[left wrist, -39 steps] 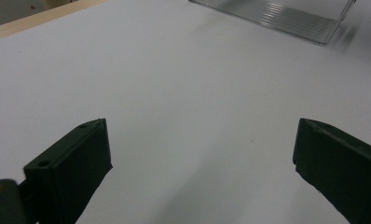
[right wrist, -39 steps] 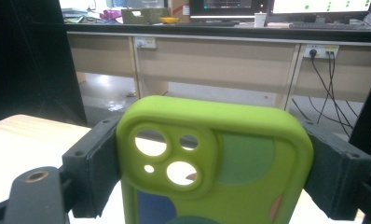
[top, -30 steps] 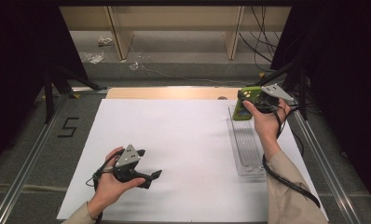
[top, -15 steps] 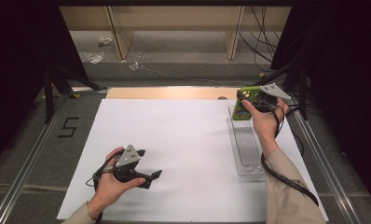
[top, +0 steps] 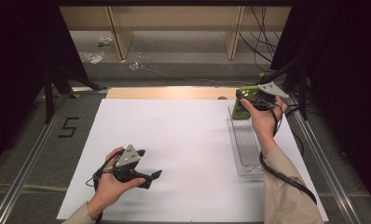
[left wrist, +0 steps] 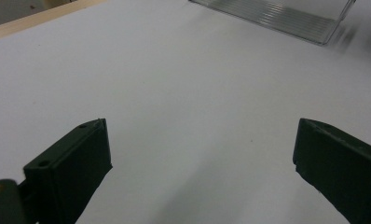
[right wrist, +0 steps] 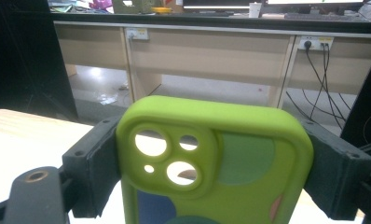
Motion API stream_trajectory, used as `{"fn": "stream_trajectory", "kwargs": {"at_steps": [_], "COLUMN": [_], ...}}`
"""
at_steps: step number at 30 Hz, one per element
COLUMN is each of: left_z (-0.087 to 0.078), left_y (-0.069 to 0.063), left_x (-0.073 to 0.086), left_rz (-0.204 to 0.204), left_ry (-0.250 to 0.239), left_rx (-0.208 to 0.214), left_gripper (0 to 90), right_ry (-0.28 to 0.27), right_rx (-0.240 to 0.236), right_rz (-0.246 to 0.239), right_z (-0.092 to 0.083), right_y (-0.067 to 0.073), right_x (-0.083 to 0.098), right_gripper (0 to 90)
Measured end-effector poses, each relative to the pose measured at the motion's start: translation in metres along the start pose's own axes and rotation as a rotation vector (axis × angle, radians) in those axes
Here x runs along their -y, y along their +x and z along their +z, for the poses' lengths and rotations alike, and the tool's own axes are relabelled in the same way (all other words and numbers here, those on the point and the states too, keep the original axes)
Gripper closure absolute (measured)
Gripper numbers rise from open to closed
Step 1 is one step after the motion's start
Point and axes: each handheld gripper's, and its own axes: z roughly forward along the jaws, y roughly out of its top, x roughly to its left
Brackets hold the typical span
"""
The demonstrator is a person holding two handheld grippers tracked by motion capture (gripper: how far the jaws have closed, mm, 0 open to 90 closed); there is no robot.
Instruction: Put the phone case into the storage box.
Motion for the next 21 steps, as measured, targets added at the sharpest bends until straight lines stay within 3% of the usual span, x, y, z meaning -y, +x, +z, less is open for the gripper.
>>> {"fn": "stream_trajectory", "kwargs": {"at_steps": [21], "left_z": [0.0001], "left_y": [-0.0001], "left_x": [-0.0001], "left_rz": [0.0], "left_ry": [-0.001], "left_rx": [0.001], "left_gripper": [3.5], "right_ry": [0.018], "right_rx": [0.016], "right_rz": [-0.004], "right_z": [0.0102], "right_y": [-0.0014], "right_x": [0.0015], "right_gripper": [16.9]}}
